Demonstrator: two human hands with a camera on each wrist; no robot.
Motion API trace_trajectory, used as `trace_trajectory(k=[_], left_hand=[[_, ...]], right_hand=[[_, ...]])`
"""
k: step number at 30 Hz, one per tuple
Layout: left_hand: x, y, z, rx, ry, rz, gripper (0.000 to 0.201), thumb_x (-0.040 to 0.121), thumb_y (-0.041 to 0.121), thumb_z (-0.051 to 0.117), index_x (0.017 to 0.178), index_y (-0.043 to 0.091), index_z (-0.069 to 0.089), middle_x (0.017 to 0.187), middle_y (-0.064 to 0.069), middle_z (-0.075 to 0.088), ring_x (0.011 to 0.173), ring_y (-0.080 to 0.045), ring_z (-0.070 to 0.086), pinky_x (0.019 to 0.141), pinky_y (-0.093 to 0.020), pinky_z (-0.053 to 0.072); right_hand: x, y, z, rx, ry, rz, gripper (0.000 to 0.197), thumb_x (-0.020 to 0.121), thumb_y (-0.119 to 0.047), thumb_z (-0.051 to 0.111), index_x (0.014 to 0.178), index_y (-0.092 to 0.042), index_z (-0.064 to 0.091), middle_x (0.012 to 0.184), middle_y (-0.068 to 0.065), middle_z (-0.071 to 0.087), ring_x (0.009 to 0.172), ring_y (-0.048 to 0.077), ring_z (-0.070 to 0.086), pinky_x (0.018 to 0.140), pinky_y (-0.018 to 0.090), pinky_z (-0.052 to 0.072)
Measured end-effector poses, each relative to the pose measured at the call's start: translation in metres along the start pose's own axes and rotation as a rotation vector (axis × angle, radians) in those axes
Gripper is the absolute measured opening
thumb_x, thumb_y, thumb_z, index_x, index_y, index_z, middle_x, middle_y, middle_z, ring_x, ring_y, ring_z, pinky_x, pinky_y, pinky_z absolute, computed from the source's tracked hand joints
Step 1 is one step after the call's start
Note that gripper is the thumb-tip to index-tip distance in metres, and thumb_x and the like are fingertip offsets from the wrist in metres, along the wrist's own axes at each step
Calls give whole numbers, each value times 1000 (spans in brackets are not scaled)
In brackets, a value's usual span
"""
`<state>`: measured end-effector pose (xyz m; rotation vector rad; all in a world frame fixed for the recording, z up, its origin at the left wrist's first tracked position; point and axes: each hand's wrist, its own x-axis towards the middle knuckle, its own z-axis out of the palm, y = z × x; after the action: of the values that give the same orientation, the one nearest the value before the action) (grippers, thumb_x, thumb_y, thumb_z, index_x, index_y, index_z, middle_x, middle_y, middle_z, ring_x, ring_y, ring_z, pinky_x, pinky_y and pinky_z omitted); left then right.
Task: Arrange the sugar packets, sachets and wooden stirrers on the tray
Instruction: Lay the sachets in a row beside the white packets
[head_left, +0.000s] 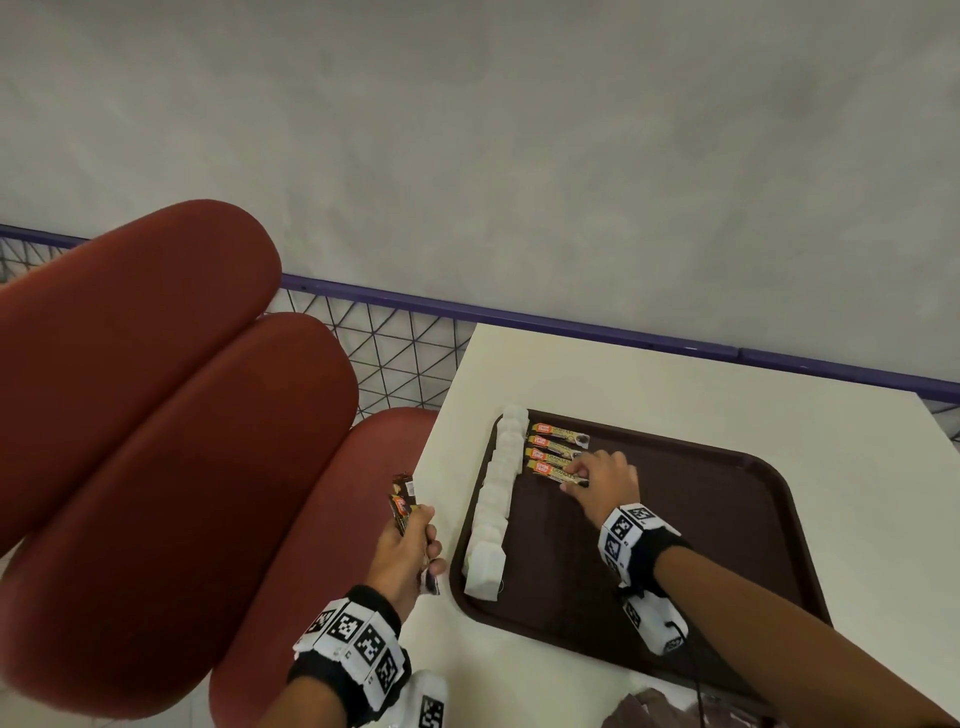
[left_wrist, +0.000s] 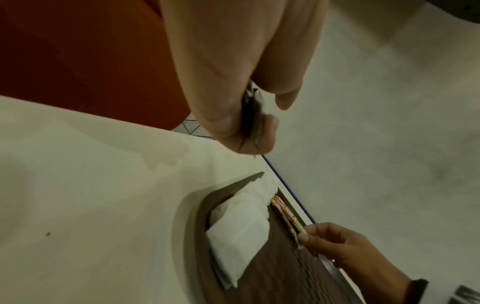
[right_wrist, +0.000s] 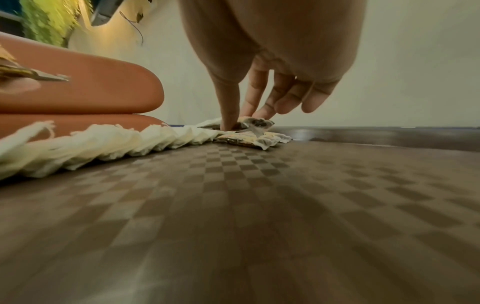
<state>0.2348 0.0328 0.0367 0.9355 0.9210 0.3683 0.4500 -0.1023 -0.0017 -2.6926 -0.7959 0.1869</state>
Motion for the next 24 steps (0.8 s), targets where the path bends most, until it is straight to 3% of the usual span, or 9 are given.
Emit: trace_trajectory(k=[4,7,10,15,19,24], left_hand=[[5,1,-5,-97,25,-8,9,98,8,35,97,10,44,70,-4,41,52,-15,38,43,-24,37],[6,1,-6,-101,51,-13,13,98,7,36,100,8,48,76,-6,48,64,-17,46,58,-30,48],[6,1,-7,-91,28,-22,14,97,5,39,101,5,52,81,-9,57,70,-18,54,55,-27,57],[4,0,-8,-67,-82,15,18,96,5,44,94,1,61,87,-12,66,63,-11,67,62,-25,57],[1,0,-6,-30,-92,35,20,95,8,47,111,2,58,104,-10,68,86,-17,63,76,-31,53],[-3,2,0,27,-93,40,11,90,9,55,97,13,63,105,-9,67,95,-20,61,75,-32,49]], right_hand=[[7,0,11,-44,-9,6,25,85,-36,61,107,-25,60,115,-2,56,113,20,42,96,32,30],[9,0,16,-80,-9,-3,26,85,-36,61,109,-26,59,118,-2,54,115,20,41,96,32,29],[12,0,17,-93,-5,-5,27,85,-36,61,110,-26,59,119,-1,54,116,21,40,97,32,29],[11,-1,16,-74,-1,-2,31,84,-36,62,113,-24,58,121,1,53,116,22,40,97,33,30],[5,-4,8,-44,20,-5,39,83,-41,62,117,-25,53,121,-1,50,117,20,39,96,32,29],[-18,-19,-5,154,30,-110,24,84,-37,61,103,-22,58,112,-4,54,111,18,41,91,30,28]])
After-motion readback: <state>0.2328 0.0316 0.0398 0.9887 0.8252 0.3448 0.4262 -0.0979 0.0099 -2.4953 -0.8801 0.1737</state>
